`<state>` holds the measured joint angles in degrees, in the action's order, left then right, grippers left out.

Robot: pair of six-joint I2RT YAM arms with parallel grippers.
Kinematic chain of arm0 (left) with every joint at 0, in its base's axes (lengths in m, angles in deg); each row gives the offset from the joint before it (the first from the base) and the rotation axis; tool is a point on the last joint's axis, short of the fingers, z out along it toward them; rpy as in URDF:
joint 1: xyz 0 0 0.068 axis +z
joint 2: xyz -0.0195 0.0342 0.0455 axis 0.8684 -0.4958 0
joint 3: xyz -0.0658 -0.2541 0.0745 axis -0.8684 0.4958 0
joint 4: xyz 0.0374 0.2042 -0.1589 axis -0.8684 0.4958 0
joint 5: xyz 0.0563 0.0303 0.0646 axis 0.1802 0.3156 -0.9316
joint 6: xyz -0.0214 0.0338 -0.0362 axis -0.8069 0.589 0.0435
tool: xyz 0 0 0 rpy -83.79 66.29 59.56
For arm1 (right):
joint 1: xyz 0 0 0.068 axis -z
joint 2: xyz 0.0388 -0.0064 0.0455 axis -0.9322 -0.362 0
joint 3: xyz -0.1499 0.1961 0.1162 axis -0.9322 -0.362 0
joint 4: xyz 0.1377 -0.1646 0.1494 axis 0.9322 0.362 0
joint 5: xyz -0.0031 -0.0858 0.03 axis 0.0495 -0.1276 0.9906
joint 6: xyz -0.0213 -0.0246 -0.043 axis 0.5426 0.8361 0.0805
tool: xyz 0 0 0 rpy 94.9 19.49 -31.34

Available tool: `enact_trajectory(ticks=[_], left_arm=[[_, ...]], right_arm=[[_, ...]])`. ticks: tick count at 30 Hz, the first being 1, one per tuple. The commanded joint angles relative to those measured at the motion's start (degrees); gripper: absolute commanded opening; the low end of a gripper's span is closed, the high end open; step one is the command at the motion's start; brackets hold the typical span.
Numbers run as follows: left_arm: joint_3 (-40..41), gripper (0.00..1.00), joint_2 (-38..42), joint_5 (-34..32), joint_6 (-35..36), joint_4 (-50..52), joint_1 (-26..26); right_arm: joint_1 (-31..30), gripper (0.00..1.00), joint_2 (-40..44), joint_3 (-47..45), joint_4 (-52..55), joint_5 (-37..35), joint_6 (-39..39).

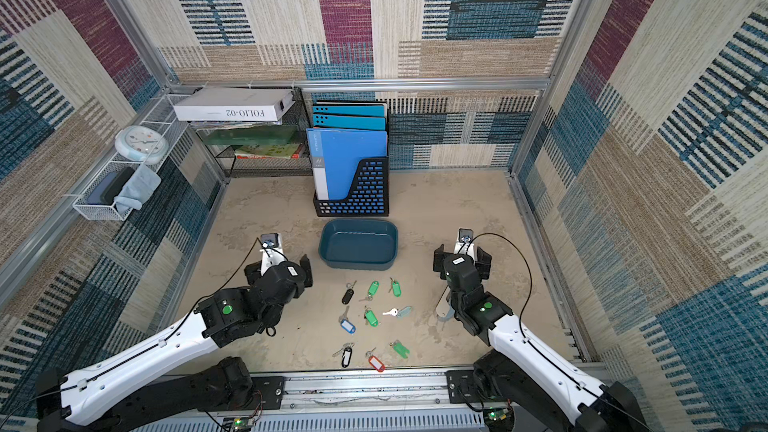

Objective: Take the keys out of the storage box
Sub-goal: Reset both arms

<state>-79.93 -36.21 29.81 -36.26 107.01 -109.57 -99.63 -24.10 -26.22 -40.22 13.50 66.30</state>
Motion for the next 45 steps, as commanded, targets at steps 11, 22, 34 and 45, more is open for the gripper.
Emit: enact_trajectory(ticks=[11, 22, 34, 45], left_arm=[[10.3, 1.0, -8.1, -11.7, 7.7, -21.6, 23.5], [13.7, 0.99, -22.3, -2.0, 17.6, -45.2, 35.7], [14.3, 0.99, -35.3, 14.3, 31.9, -66.7, 39.6], [11.9, 0.99, -36.4, 15.4, 31.4, -63.2, 40.2]], right_arm=[[14.1, 0.99, -14.7, -1.5, -30.3, 8.1, 11.8], [19.3, 0.99, -28.9, -2.0, -42.4, 9.2, 13.5], [24.4, 0.99, -36.4, -2.8, -52.0, 17.0, 12.6], [27.3, 0.99, -35.4, -4.4, -53.0, 26.7, 11.9]])
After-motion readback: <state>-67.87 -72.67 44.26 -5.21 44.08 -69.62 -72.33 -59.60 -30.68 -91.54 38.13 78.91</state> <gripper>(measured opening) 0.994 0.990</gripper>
